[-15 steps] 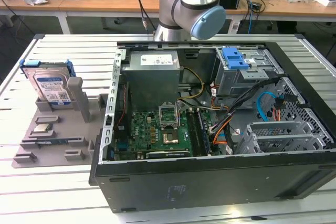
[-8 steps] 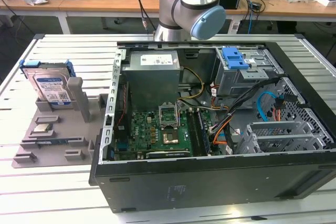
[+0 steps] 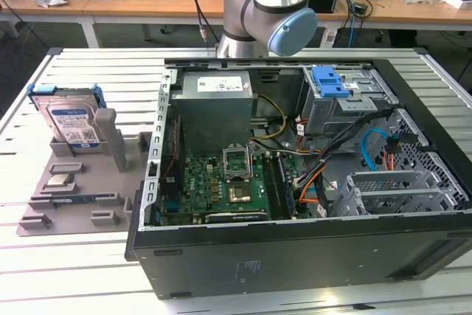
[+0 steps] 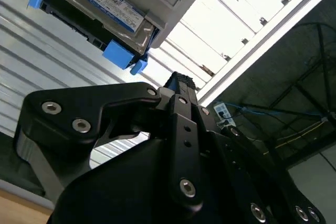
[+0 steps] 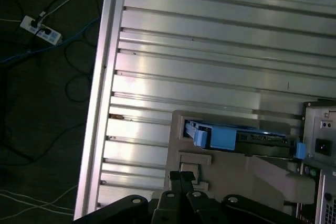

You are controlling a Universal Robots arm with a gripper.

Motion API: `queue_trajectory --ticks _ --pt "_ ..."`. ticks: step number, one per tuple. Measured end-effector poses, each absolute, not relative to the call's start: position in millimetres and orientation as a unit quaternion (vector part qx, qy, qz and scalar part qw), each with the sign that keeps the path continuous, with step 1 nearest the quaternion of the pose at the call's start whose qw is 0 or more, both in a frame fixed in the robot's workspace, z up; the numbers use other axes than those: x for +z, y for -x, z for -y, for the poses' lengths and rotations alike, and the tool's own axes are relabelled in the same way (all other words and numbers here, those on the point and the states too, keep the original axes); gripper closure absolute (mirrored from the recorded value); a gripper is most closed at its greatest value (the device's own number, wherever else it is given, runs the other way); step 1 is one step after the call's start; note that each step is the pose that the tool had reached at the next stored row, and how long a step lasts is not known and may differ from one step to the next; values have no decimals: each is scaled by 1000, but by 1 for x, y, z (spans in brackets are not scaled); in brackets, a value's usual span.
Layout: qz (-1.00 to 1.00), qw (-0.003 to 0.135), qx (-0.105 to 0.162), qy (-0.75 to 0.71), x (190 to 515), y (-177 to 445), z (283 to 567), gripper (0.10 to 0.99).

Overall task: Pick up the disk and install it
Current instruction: 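Pick up the disk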

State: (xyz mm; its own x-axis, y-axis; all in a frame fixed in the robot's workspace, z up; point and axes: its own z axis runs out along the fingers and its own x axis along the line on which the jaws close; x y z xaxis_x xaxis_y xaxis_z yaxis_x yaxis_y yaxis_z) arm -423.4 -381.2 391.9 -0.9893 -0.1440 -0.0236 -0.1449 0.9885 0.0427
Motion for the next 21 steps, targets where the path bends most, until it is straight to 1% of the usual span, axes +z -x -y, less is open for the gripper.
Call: queue_trajectory --ticks 9,21 --pt "-983 8 23 182 392 423 381 980" --pt "-960 5 24 279 392 423 381 980"
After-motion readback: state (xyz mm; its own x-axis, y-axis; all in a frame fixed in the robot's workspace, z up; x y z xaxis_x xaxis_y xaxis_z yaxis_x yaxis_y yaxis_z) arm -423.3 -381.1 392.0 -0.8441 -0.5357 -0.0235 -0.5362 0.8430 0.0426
